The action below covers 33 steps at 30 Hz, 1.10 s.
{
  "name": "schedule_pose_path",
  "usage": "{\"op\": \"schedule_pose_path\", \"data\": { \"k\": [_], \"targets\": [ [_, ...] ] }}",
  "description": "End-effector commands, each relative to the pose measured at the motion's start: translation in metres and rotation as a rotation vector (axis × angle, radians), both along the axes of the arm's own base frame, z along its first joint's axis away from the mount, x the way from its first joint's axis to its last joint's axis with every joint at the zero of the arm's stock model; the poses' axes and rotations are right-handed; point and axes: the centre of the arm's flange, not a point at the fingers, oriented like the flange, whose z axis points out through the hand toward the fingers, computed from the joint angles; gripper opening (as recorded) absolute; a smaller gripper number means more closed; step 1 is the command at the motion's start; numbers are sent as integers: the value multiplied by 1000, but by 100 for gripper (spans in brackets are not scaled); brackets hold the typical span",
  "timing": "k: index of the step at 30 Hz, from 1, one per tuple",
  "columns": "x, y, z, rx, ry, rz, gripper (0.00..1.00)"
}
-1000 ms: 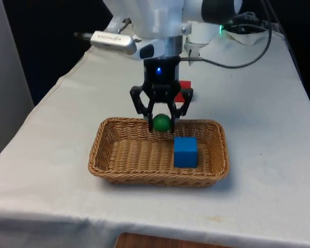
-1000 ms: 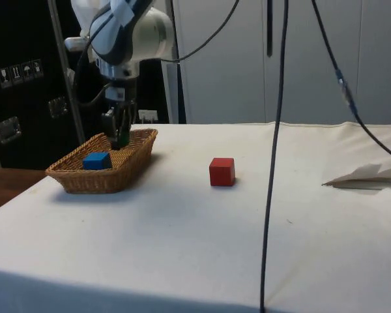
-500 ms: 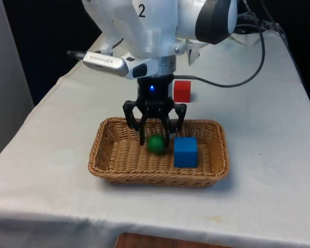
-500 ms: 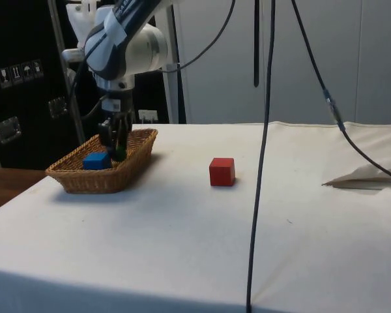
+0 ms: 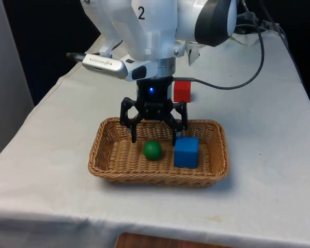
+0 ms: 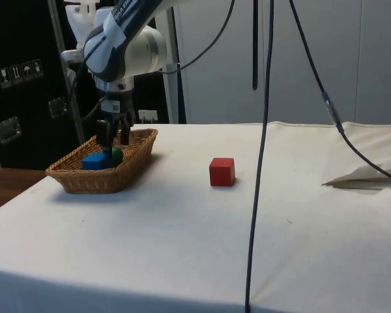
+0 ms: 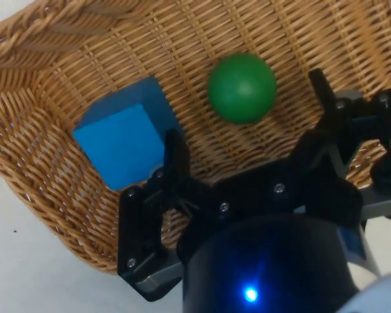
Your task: Place all non-red objects into the basket.
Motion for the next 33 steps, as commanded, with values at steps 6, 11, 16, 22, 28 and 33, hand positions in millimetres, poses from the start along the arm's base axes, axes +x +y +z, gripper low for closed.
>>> {"op": "schedule_pose_path", "data": {
  "k": [6,11,16,22,28,33],
  "targets": [
    [-3,-2,21,14,2,-20,100],
    [-12,-1,36,31,3,-32,100],
    [-19,-2,47,49,2,-34,100],
    [-39,-3,67,61,3,-44,100],
    [-56,-4,78,70,7,-42,100],
    [-70,-3,85,79,10,-40,100]
  ]
}}
